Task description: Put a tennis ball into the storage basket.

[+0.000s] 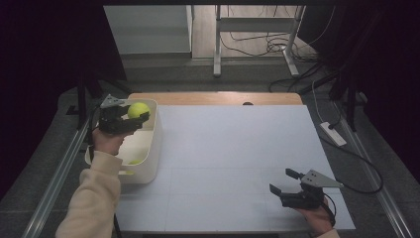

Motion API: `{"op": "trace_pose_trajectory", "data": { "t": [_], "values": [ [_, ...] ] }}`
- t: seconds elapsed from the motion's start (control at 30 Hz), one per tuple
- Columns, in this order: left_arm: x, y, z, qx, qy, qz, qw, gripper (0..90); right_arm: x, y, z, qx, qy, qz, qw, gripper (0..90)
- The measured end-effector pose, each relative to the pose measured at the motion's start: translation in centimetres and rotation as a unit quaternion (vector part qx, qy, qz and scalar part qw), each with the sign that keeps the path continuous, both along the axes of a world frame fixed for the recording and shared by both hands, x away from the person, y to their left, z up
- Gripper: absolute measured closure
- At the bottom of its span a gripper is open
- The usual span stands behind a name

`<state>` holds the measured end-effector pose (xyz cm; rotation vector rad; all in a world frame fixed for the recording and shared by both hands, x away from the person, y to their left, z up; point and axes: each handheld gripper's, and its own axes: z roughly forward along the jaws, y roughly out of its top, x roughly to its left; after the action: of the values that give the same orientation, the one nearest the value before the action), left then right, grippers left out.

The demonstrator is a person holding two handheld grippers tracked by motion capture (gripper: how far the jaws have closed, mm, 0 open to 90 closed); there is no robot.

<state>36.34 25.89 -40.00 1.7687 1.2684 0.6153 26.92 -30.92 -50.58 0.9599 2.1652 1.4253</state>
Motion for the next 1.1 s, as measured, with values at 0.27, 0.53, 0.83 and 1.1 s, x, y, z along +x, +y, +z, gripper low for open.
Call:
{"op": "trace_pose_trajectory", "data": {
  "t": [0.27,0.53,0.83,1.1],
  "values": [
    [-0.2,0.0,0.2,-0.007,-0.014,0.022,0.9996,13.4,0.0,0.0,0.0,-0.001,0.000,0.000,1.0000,12.7],
    [-1.0,-0.1,0.6,-0.041,-0.020,-0.015,0.9989,12.2,0.0,0.0,0.0,-0.002,-0.001,0.001,1.0000,12.5],
    [-2.3,-1.3,0.9,-0.061,-0.031,-0.066,0.9955,12.0,0.0,-0.1,0.0,-0.001,0.000,0.000,1.0000,12.5],
    [-3.7,-2.0,1.2,-0.070,-0.054,-0.088,0.9922,13.8,0.2,0.0,-0.1,0.000,0.002,0.000,1.0000,12.6]
  ]
}}
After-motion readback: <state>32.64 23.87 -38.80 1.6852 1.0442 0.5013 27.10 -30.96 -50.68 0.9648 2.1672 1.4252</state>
